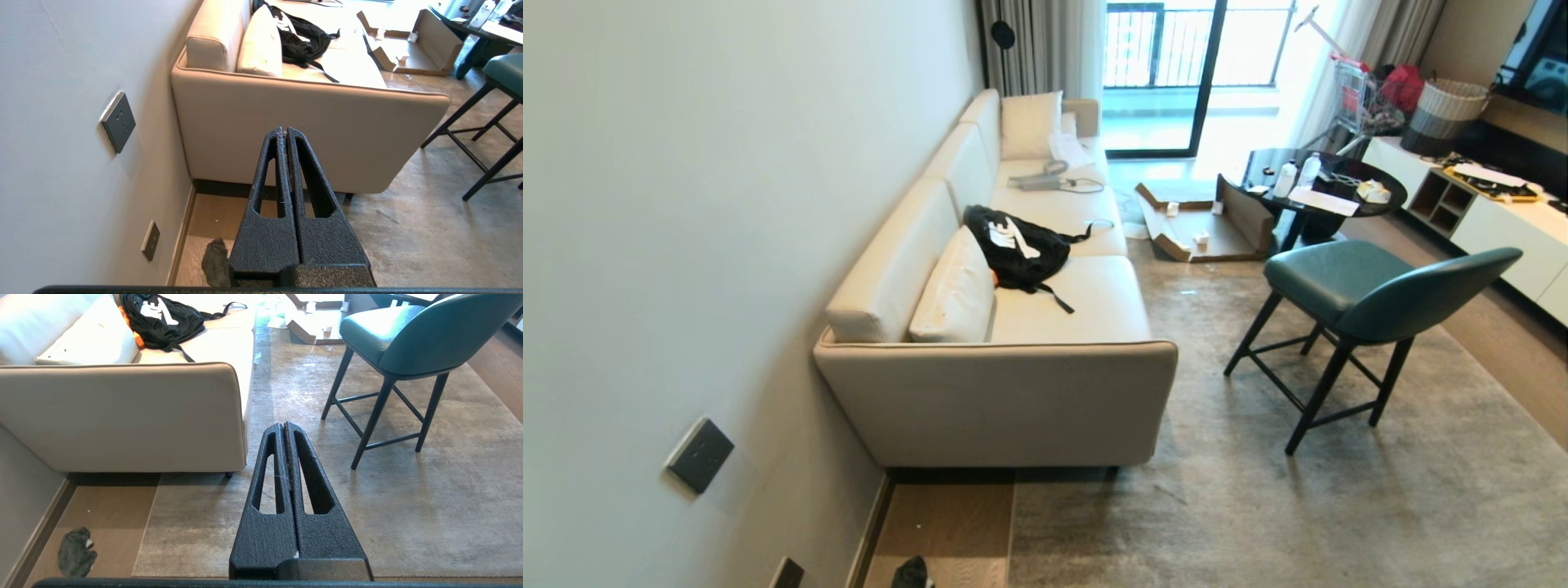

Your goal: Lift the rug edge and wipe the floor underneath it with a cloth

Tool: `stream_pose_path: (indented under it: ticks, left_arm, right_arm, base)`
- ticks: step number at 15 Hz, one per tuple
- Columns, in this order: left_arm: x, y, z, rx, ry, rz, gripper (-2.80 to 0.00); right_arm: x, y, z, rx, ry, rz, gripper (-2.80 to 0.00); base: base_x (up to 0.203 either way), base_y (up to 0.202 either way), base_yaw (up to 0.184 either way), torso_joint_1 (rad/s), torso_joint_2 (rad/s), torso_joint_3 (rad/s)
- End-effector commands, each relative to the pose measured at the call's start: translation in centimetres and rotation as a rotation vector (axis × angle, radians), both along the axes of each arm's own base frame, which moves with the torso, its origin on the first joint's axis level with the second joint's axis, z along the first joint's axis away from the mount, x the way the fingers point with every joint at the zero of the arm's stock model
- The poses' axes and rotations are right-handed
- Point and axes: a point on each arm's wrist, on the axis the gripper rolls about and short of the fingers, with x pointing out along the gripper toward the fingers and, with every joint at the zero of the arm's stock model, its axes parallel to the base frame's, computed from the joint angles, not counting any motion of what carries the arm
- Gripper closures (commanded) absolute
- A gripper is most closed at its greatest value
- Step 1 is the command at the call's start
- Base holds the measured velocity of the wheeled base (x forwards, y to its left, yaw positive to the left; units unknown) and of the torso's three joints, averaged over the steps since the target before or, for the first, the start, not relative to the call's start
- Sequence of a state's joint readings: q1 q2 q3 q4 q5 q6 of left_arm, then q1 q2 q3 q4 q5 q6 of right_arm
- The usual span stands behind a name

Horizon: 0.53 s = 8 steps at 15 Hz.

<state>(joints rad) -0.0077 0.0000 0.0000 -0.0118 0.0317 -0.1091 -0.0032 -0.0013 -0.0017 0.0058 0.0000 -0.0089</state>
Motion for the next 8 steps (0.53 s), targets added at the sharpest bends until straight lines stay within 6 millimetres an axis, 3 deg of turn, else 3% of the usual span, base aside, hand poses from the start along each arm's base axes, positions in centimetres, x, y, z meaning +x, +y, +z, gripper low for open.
stream_pose_path:
  ticks: [1, 8]
  left_arm:
    - [0.0, 0.0, 0.01, -0.001, -0.001, 0.0, 0.0]
    - [0.0, 0.0, 0.01, -0.001, -0.001, 0.0, 0.0]
  right_arm:
    - [0.01, 0.0, -0.01, 0.0, 0.002, 0.0, 0.0]
    - [0.01, 0.0, -0.01, 0.0, 0.002, 0.0, 0.0]
  base:
    - [0.0, 0.0, 0.0, 0.0, 0.0, 0.0]
    - [0.0, 0.0, 0.0, 0.0, 0.0, 0.0]
